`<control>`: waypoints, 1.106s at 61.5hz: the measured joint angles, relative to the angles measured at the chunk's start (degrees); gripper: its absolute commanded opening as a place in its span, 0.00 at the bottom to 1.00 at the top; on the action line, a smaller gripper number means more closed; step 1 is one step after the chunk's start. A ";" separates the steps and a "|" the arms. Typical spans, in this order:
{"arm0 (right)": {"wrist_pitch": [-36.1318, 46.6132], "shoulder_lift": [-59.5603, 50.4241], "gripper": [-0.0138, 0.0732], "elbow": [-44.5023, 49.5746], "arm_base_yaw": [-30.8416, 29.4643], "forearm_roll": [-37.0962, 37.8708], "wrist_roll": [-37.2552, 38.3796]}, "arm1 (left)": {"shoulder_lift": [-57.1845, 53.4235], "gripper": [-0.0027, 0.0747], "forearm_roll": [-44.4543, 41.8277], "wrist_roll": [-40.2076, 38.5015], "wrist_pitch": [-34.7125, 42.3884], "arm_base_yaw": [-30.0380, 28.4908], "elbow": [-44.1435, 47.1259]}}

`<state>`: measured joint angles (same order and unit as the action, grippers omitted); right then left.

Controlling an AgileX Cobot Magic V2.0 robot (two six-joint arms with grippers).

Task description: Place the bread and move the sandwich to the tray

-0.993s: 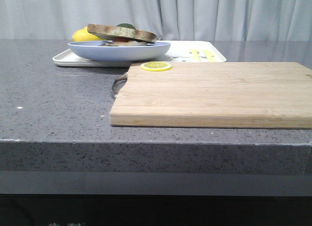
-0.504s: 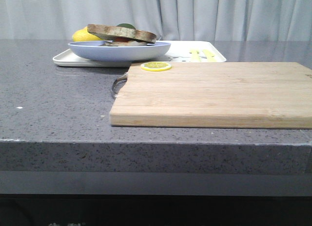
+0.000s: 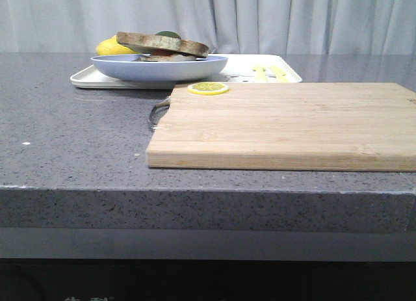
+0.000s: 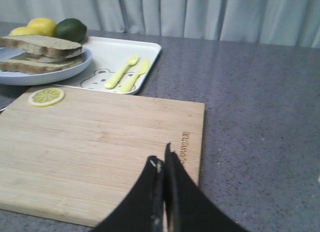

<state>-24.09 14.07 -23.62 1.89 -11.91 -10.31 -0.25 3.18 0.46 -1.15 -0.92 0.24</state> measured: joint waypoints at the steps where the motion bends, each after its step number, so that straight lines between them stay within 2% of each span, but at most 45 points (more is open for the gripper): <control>1: 0.90 -1.13 0.08 1.58 -0.25 0.00 0.00 | 0.00 0.01 0.00 0.00 0.00 0.00 0.00; 13: 10.43 -11.27 0.08 15.03 -1.12 -0.86 -0.20 | 0.00 0.01 0.00 0.00 0.00 0.00 0.00; 29: 18.06 -14.60 0.08 24.62 -1.12 -1.93 -0.31 | 0.00 0.01 0.00 0.00 0.00 0.00 0.00; 68: 20.37 -14.60 0.08 25.19 -1.12 -2.28 -0.31 | 0.00 0.01 0.00 0.00 0.00 0.00 0.00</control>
<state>-3.73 -0.53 1.57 0.77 -14.20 -10.62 -0.25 3.18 0.46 -1.15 -0.92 0.24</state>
